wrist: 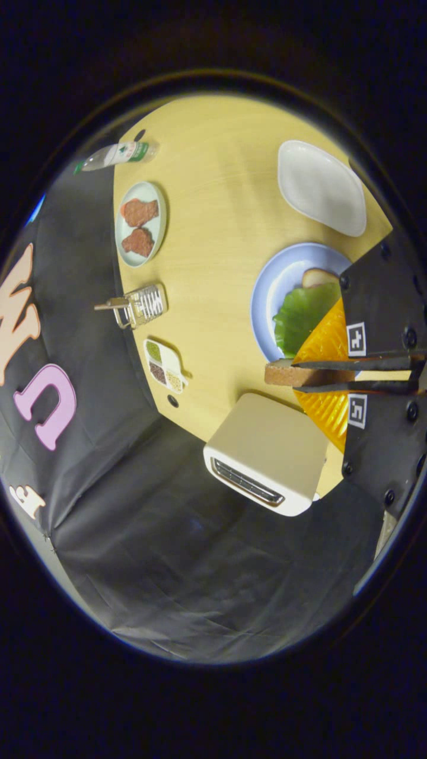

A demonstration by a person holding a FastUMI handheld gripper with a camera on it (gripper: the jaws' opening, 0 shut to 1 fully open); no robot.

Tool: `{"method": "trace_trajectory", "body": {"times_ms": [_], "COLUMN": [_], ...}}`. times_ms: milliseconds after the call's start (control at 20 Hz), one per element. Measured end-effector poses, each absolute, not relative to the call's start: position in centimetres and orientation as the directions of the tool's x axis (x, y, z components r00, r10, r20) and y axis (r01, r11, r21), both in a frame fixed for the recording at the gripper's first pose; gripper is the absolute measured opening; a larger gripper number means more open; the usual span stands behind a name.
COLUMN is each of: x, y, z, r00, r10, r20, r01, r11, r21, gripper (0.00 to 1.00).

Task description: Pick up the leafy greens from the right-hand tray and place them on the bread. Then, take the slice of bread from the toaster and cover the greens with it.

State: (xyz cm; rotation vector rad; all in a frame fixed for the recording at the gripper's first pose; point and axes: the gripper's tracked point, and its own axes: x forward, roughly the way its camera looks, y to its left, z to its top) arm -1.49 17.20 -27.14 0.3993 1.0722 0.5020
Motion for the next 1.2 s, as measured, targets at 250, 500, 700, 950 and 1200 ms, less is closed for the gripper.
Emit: {"method": "trace_trajectory", "body": {"times_ms": [250, 500, 700, 950, 1200], "x": [-1.7, -2.2, -3.3, -3.9, -3.6], "y": [15.3, 13.0, 11.7, 11.5, 11.0], "z": [-29.3, -30.8, -32.6, -33.1, -32.5], "r00": [0.384, 0.378, 0.336, 0.319, 0.345], "r10": [0.538, 0.504, 0.476, 0.468, 0.462], "r20": [-0.750, -0.777, -0.813, -0.824, -0.817], "r01": [-0.146, -0.105, -0.120, -0.129, -0.120], "r11": [0.838, 0.857, 0.878, 0.883, 0.885], "r21": [0.526, 0.505, 0.464, 0.452, 0.450], "gripper": [0.09, 0.24, 0.33, 0.50, 0.78]}}
